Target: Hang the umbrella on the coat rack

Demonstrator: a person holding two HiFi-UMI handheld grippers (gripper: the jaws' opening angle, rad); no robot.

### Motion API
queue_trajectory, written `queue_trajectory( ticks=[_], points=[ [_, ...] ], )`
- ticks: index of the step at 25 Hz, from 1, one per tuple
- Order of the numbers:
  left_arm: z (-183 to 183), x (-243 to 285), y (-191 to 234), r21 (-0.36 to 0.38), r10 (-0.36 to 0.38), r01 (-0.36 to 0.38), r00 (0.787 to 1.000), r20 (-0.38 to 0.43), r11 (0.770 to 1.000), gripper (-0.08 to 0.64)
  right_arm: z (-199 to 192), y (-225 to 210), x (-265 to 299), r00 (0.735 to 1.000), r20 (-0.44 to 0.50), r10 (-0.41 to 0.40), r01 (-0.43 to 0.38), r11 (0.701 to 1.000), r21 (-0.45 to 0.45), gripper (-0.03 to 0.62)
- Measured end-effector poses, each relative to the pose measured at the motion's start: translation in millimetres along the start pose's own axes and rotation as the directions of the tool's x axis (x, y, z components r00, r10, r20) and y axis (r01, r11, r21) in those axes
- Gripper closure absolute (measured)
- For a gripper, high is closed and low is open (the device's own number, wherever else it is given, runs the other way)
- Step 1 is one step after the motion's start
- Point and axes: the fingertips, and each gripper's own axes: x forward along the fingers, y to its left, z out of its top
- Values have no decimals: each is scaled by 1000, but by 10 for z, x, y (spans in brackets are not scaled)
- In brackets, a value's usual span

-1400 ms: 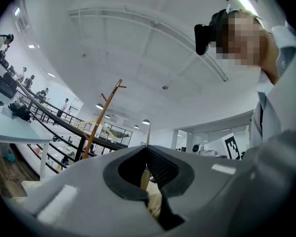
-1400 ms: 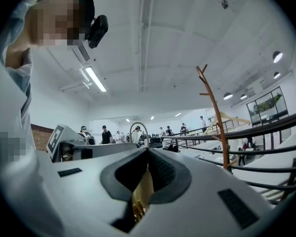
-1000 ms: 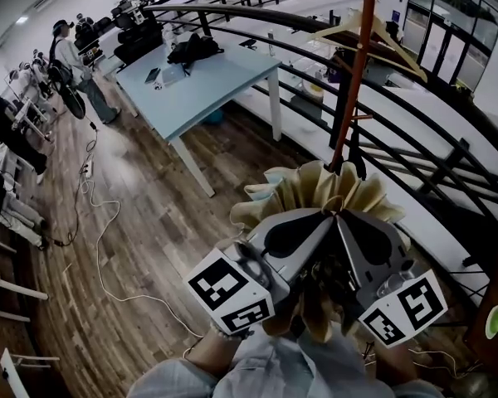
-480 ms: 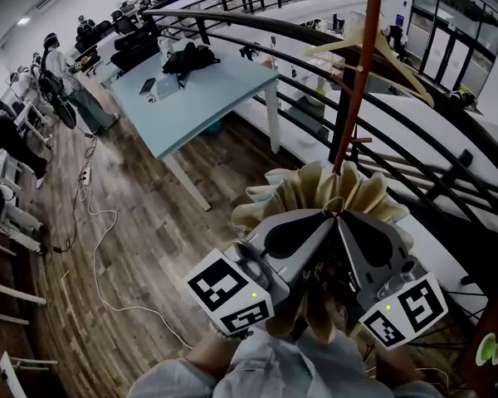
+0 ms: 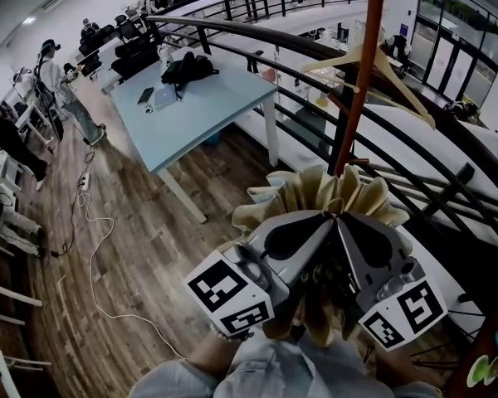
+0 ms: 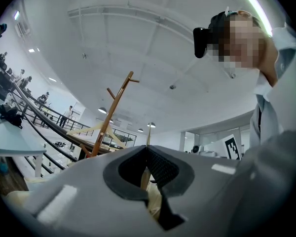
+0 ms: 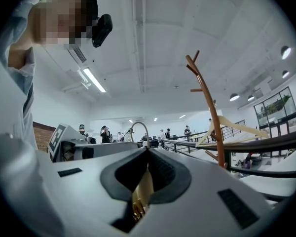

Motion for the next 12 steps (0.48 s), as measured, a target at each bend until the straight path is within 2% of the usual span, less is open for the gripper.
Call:
queue_trajectory(
  ticks=[12],
  points=[
    [-19, 304, 292, -26, 15, -15, 1000, 4, 1000, 551, -24, -368, 202, 1000, 0, -23, 23, 1000, 9, 588]
  ],
)
